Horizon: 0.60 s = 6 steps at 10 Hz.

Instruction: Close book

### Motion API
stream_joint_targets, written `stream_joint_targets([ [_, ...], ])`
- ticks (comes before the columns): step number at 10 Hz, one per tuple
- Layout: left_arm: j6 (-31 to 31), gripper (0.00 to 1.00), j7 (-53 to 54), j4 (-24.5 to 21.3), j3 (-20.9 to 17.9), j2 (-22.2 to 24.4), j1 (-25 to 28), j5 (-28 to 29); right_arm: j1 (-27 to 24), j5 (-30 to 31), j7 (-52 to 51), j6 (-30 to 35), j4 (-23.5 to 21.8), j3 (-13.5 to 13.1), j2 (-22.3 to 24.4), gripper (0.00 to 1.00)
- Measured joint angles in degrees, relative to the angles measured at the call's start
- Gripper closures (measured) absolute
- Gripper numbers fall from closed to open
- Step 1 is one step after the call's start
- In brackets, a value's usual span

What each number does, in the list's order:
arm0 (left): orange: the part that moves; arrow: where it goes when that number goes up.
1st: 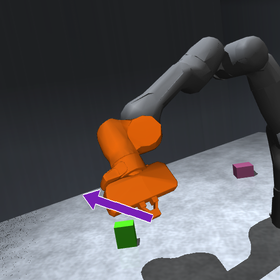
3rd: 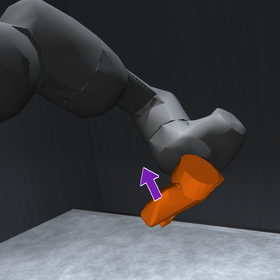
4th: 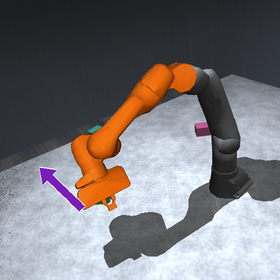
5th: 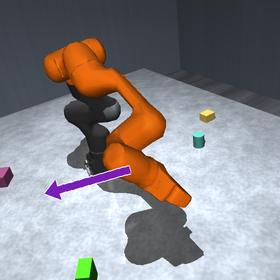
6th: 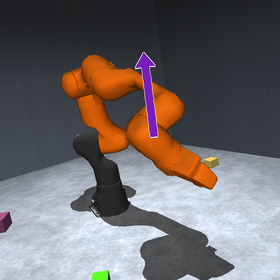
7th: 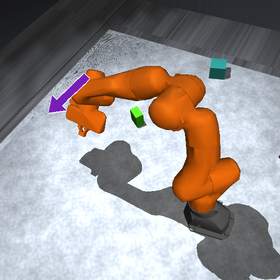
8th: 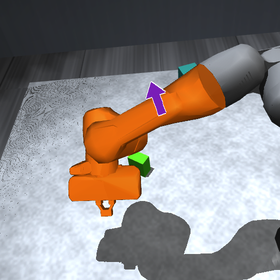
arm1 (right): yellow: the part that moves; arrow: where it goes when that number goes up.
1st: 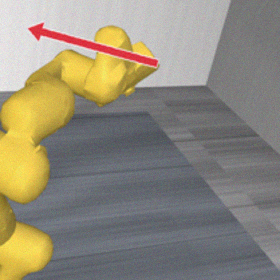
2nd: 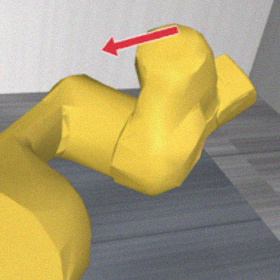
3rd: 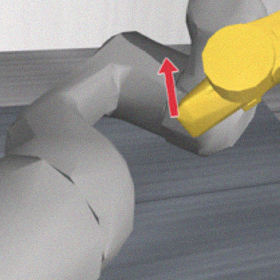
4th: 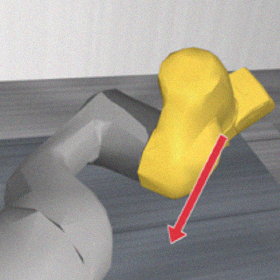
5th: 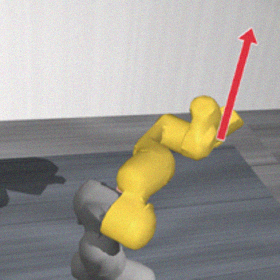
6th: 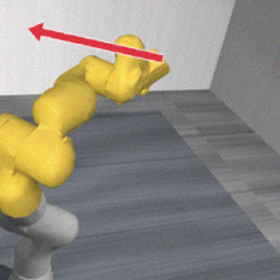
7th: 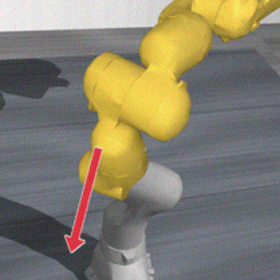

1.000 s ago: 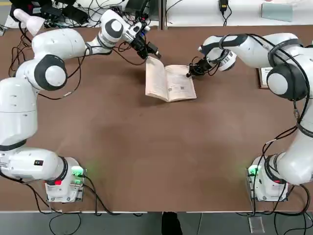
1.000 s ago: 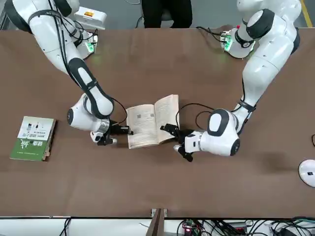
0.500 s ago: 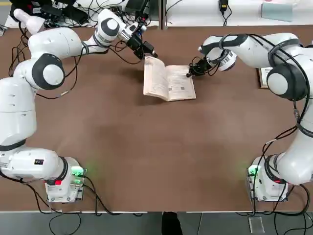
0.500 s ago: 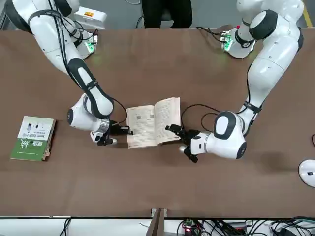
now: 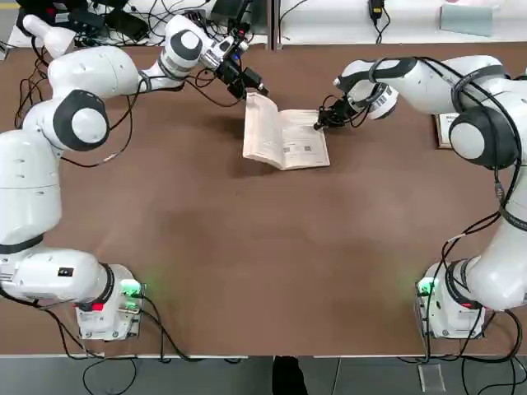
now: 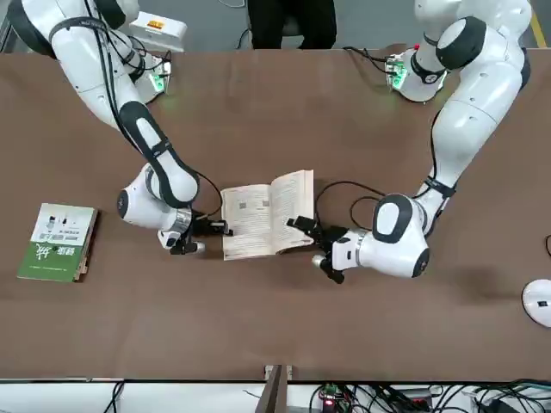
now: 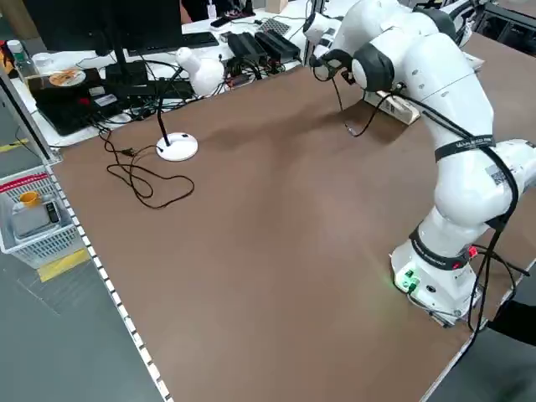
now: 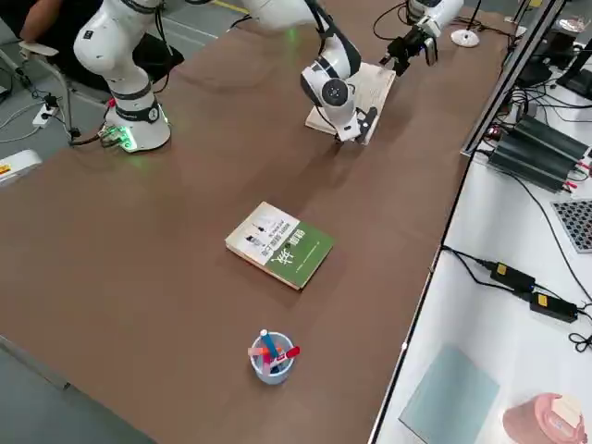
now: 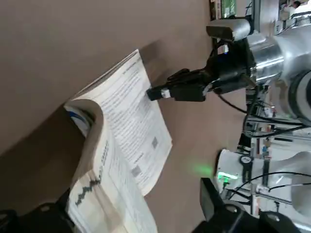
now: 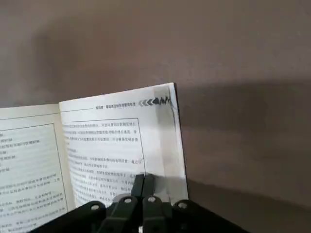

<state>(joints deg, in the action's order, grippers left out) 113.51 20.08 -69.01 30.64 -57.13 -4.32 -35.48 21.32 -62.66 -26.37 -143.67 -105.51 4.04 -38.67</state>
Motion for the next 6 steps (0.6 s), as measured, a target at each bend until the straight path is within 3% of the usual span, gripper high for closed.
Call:
stream_joint_targets([
  [6,0.67,0.00,-4.40,0.01,1.10,0.00,-1.43,-0.93,0.00,-0.02,0.00,0.00,0.00,0.00,0.00,0.97],
])
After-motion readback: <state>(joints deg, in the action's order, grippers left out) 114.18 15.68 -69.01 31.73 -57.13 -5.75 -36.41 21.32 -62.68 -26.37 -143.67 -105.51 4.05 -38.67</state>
